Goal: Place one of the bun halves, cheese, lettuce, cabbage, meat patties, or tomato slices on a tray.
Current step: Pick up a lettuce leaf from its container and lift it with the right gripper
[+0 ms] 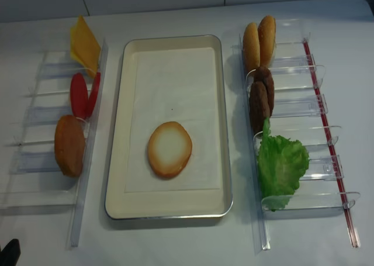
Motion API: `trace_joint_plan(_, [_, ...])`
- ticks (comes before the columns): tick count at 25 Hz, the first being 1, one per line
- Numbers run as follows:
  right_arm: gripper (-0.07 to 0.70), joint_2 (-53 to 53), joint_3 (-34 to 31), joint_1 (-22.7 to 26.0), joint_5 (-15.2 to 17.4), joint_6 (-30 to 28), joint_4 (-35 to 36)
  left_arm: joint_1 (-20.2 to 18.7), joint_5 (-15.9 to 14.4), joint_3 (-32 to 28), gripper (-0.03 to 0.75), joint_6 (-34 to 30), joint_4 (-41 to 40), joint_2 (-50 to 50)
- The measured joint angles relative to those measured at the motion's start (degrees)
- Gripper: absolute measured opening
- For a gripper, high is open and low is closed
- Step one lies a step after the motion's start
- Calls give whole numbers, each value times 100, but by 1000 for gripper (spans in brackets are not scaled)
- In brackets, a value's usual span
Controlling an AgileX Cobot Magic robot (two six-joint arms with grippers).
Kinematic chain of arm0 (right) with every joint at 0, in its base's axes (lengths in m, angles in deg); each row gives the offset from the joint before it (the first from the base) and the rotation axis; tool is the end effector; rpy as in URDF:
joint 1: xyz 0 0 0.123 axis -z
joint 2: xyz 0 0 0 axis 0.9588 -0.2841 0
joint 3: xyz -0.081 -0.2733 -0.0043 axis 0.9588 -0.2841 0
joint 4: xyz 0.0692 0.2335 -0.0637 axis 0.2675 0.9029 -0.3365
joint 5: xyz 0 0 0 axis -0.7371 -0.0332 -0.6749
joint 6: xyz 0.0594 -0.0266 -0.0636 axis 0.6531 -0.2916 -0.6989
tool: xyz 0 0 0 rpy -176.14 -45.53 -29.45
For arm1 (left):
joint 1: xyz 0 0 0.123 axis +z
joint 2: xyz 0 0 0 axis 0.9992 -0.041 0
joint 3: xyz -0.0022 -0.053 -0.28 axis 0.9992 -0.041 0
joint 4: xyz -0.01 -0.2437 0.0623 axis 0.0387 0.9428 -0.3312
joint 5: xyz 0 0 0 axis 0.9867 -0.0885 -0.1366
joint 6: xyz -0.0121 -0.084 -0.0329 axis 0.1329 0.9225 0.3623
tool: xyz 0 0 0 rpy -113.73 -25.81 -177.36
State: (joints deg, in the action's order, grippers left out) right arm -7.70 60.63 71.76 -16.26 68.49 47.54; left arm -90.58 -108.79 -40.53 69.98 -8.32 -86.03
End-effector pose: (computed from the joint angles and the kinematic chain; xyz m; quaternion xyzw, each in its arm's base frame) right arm -0.0084 0.0023 0.2645 -0.0023 0.8747 0.0292 0.4838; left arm -0.0120 0.0006 0.2648 0.0271 0.8813 -0.0097 0.4716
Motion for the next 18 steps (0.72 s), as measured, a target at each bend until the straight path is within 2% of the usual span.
trace_joint_plan(10, [416,-112,13,0,0,0,440,0,0,0,233,0,0,0])
trace_joint_plan(12, [416,-480,78,0,0,-19,589,0,0,0,232,0,0,0])
trace_joint_plan(18, [416,-1932,474,0,-309,-118,779,0,0,0,232,9,0,0])
